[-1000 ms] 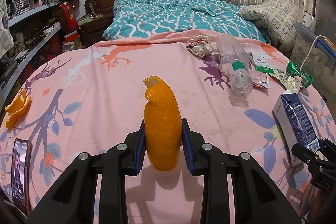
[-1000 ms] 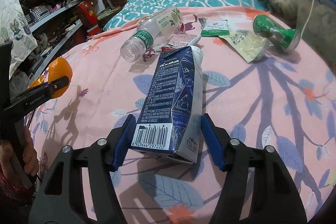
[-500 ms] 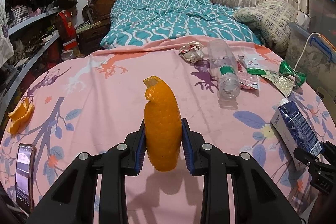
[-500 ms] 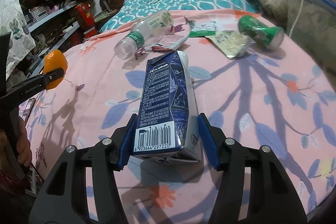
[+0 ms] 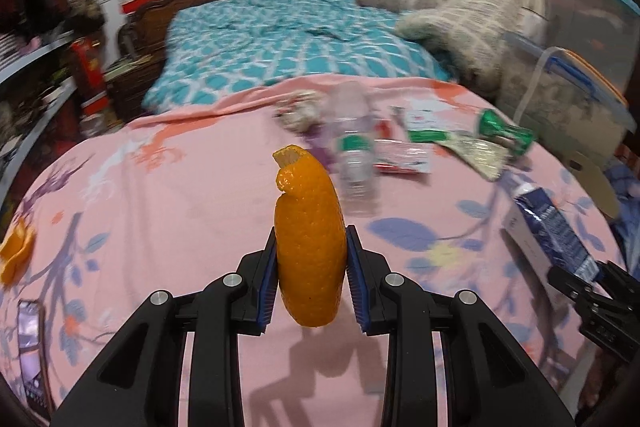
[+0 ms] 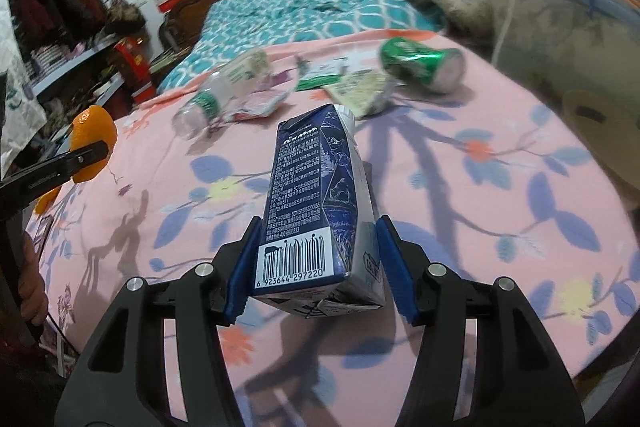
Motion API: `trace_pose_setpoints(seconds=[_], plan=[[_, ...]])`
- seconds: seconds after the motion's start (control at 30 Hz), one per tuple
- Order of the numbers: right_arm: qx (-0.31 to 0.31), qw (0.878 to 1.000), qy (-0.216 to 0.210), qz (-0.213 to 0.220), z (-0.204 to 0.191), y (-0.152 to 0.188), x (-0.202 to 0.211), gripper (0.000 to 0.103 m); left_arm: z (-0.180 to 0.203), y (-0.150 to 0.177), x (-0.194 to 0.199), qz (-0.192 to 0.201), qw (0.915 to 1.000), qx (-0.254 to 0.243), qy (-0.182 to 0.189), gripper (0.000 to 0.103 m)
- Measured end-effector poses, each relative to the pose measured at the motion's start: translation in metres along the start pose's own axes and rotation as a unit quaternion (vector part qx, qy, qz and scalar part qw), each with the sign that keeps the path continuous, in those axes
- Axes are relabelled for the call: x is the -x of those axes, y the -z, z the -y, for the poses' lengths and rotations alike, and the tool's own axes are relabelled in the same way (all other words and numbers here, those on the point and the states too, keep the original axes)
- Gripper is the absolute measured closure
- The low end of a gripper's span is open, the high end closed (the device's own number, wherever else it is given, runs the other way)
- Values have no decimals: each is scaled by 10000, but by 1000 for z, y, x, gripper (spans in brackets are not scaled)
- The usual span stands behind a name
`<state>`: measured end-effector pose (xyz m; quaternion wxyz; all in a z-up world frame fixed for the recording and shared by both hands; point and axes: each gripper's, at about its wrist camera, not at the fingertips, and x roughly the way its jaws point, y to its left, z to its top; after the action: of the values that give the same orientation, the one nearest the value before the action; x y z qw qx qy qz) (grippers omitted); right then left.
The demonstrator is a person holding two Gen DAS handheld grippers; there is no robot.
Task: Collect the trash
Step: 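Carry the peel and carton to the wastebasket and open both tools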
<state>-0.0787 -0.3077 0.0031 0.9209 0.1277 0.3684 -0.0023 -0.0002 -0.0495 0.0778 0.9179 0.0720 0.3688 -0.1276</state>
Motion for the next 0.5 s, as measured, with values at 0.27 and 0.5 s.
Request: trace_pose_setpoints(seconds=[0.27,0.5], plan=[[-736,9958,486,266,62,4,24,44,88,-18,-15,-263,9899,-725,1189,74],[-1221,9889,688,483,105,3,36,44,169,-36,-40,-584,9635,-1361,2231,74]])
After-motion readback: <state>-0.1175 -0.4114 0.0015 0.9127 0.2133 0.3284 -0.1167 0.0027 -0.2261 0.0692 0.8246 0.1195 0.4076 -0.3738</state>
